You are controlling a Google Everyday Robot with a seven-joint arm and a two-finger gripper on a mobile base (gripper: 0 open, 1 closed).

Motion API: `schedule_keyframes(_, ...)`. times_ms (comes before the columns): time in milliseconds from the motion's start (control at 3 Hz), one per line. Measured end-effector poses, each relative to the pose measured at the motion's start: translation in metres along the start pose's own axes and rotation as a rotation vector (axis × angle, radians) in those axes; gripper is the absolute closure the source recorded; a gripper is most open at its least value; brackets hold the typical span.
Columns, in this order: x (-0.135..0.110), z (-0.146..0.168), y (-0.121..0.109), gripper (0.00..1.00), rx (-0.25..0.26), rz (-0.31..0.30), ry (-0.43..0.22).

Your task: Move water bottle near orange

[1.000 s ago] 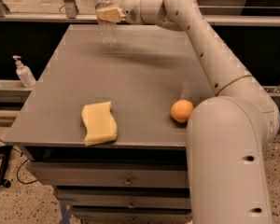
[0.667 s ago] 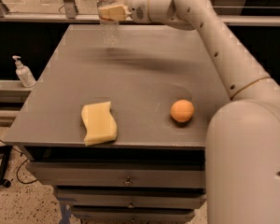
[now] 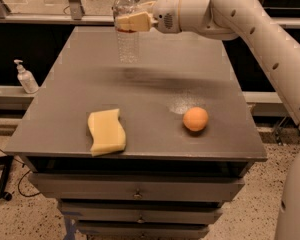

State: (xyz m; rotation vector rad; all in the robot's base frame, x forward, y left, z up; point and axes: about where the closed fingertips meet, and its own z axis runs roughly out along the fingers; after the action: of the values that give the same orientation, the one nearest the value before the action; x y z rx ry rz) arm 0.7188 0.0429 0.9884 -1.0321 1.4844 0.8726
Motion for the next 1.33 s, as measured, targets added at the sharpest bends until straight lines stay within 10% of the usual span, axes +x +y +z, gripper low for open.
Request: schedule_keyframes(1333, -0.004, -0.001, 0.082, 1.00, -0.176, 0.004, -0.046)
